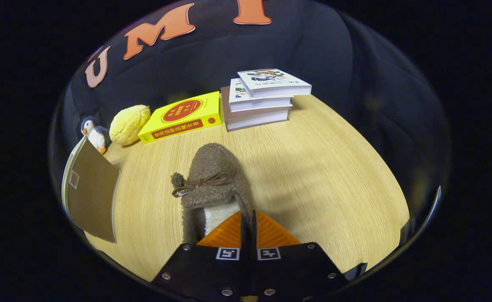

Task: Open the storage box then place both shoes into the box .Put the left shoe in first, then the right shoe, with the right side of both shoes facing outward in a uniform manner.

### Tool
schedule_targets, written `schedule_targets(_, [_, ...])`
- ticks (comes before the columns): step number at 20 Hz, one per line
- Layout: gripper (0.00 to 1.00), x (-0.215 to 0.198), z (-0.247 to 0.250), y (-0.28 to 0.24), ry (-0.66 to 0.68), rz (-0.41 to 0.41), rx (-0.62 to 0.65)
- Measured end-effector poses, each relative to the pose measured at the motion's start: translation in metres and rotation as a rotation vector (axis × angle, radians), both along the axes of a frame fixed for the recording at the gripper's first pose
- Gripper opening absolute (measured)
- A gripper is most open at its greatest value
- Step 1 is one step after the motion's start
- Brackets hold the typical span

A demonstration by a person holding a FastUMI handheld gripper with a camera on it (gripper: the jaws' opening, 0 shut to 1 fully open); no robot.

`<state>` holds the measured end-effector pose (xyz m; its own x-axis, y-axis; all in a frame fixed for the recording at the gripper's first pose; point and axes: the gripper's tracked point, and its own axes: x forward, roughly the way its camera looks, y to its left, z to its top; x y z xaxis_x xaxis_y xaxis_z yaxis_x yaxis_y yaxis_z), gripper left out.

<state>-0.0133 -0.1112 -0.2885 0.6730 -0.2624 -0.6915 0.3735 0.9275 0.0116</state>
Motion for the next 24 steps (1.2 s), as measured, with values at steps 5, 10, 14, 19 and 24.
schedule_targets(5, [0.01,0.0,0.032,0.009,-0.047,-0.022,-0.004])
schedule_targets(10, [0.01,0.001,0.072,0.035,-0.101,-0.044,-0.015])
schedule_targets(14, [0.01,0.008,0.104,0.077,-0.15,-0.026,-0.033])
schedule_targets(19, [0.01,0.021,0.133,0.145,-0.188,0.011,-0.018])
schedule_targets(24, [0.01,0.036,0.154,0.218,-0.23,0.046,0.003])
